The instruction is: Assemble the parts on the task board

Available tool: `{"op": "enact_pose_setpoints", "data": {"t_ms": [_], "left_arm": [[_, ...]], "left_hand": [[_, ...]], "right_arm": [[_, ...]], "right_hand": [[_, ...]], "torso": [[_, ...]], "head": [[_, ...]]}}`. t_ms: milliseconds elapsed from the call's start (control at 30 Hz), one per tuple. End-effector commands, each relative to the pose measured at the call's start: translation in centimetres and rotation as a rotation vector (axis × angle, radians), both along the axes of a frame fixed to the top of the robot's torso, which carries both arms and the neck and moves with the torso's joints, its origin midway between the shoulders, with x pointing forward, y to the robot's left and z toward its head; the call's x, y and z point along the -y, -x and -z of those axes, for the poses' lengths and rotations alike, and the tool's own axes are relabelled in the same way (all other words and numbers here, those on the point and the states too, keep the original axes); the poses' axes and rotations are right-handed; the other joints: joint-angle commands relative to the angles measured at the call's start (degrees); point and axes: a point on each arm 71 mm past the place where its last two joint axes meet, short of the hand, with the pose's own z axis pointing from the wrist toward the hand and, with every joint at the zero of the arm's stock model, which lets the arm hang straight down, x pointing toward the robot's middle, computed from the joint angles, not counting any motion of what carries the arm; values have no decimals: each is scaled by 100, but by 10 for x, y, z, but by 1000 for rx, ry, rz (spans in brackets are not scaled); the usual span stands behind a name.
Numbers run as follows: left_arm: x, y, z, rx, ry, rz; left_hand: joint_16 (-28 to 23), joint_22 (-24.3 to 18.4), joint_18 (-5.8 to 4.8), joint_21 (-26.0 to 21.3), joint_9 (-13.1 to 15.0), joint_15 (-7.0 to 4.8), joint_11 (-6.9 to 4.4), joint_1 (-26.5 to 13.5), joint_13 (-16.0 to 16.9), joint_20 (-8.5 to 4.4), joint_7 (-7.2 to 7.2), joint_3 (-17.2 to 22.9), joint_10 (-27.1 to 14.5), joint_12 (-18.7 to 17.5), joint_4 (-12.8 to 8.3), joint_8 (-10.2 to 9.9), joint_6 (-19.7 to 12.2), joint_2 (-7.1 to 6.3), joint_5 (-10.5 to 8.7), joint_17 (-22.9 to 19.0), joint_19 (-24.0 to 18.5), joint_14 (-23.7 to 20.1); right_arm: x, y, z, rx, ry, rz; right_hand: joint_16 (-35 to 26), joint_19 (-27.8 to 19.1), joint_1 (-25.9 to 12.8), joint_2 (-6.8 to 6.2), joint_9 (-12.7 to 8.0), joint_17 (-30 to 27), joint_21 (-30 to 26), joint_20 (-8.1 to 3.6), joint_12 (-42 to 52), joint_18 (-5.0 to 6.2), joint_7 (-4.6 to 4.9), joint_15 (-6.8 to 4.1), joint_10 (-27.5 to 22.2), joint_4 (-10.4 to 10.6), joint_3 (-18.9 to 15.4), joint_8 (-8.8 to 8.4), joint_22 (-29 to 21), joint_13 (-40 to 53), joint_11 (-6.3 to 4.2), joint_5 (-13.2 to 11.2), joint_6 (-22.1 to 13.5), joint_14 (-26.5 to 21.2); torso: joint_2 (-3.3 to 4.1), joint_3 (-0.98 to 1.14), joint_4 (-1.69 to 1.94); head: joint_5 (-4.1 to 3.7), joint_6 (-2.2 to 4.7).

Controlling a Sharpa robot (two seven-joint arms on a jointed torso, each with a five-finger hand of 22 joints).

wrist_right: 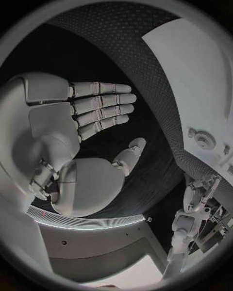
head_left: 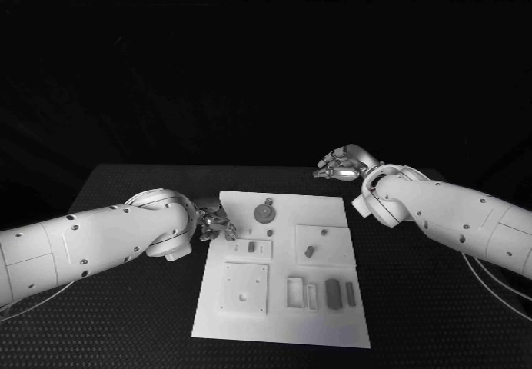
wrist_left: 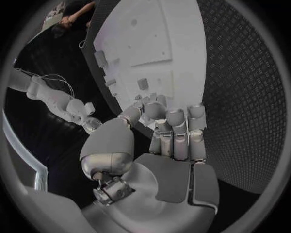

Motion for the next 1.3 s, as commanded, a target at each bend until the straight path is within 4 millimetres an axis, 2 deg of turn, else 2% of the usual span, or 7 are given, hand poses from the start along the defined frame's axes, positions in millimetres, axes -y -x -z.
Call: {"op": "enact_pose_setpoints", "data": {"t_ms": [33,367,633,767,867,1300], "left_arm": [[3,0,2,42,-32,9],[13,4,13,13,-45,34],[15,5,17,7,-61,43],[17,5,19,-1,-73,52],[17,6,20,-5,-79,59],[13,6,21,-17,-96,59]], "left_hand": [[35,134,50,41,93,-51,-48,-1,13,-600,-397,13,-55,45,-24,28,688,82,50,11,24,12],[62,132,51,75,102,-64,-54,-23,28,-610,-403,17,-67,88,-26,48,692,102,83,14,22,12],[80,131,51,95,108,-71,-58,-41,36,-615,-407,18,-72,115,-27,62,694,119,98,15,20,13],[87,131,51,103,110,-73,-59,-47,39,-618,-408,20,-75,125,-30,67,694,124,108,16,18,13],[90,130,51,106,110,-74,-60,-50,40,-619,-408,21,-77,130,-30,69,694,127,112,16,17,12],[102,130,51,121,114,-77,-61,-58,43,-623,-410,28,-85,148,-38,77,689,139,133,15,9,7]], "right_arm": [[-2,0,0,-2,-1,-18],[-2,0,0,-2,-1,-19],[-2,0,0,-2,-1,-19],[-2,0,0,-2,-1,-19],[-3,1,0,-2,-1,-21],[-3,1,0,-3,-1,-22]], "right_hand": [[-35,-38,32,-25,-10,-6,-35,13,-38,26,34,1,-17,15,-22,22,9,-7,22,34,-43,-29],[-35,-39,33,-26,-12,-7,-38,14,-38,26,34,2,-17,17,-23,23,14,-14,23,54,-45,-31],[-34,-39,33,-25,-13,-7,-39,14,-38,26,35,2,-17,18,-24,24,17,-18,24,63,-46,-32],[-34,-40,33,-25,-14,-8,-40,15,-38,27,35,2,-17,19,-25,25,18,-19,24,67,-46,-32],[-34,-40,33,-25,-14,-8,-41,15,-38,27,35,2,-17,19,-25,25,19,-20,24,69,-46,-33],[-33,-41,32,-24,-17,-9,-44,16,-37,27,35,2,-17,21,-28,26,24,-27,24,78,-47,-34]], "torso": [[5,2,-6],[8,-4,-5],[5,5,-3],[5,-1,-2],[2,3,0],[2,-2,5]], "head": [[-3,-16],[-20,-43],[-37,-65],[-46,-73],[-43,-77],[-49,-95]]}}
